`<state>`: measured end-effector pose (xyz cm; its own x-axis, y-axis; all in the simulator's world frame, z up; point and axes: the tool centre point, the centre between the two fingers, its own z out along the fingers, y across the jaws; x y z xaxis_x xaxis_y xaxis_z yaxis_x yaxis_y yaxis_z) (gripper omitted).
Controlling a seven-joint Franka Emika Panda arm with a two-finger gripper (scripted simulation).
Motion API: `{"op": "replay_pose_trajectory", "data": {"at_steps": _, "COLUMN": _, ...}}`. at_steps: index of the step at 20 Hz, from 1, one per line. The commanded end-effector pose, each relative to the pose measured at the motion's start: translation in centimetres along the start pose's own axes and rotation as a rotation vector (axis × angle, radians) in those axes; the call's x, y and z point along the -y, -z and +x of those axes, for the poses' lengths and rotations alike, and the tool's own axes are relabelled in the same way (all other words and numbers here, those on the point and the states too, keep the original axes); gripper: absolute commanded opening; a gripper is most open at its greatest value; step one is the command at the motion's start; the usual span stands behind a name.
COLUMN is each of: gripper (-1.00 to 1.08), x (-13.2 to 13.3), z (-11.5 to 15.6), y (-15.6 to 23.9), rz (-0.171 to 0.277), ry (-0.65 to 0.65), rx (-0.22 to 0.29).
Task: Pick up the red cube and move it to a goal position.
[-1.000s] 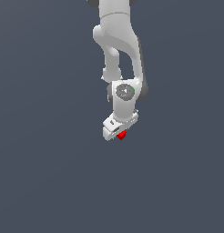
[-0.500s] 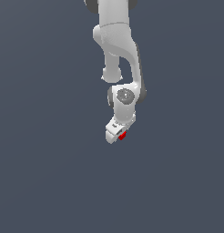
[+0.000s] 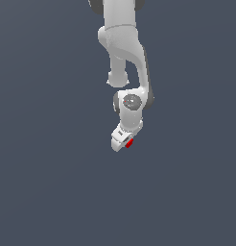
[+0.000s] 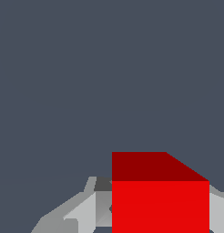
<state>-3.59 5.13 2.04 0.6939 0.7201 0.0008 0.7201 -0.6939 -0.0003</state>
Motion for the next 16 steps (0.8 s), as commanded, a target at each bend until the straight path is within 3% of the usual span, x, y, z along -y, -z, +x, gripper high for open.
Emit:
{"op": "replay_pose_trajectory", "data": {"at_steps": 1, "gripper": -1.00, "x": 0.0, "z": 0.0, "y": 0.0, "rz": 0.000, "ry": 0.001, "rx": 0.000}}
{"op": "replay_pose_trajectory", "data": {"at_steps": 9, "gripper": -1.00, "x": -0.1, "z": 0.3, "y": 1.1, "rz": 0.000, "ry": 0.000, "rx": 0.000}}
{"op": "replay_pose_trajectory", "data": {"at_steps": 16, "gripper": -1.00, "x": -0.6, "z": 1.3, "y": 4.9, "rz": 0.000, "ry": 0.001, "rx": 0.000}}
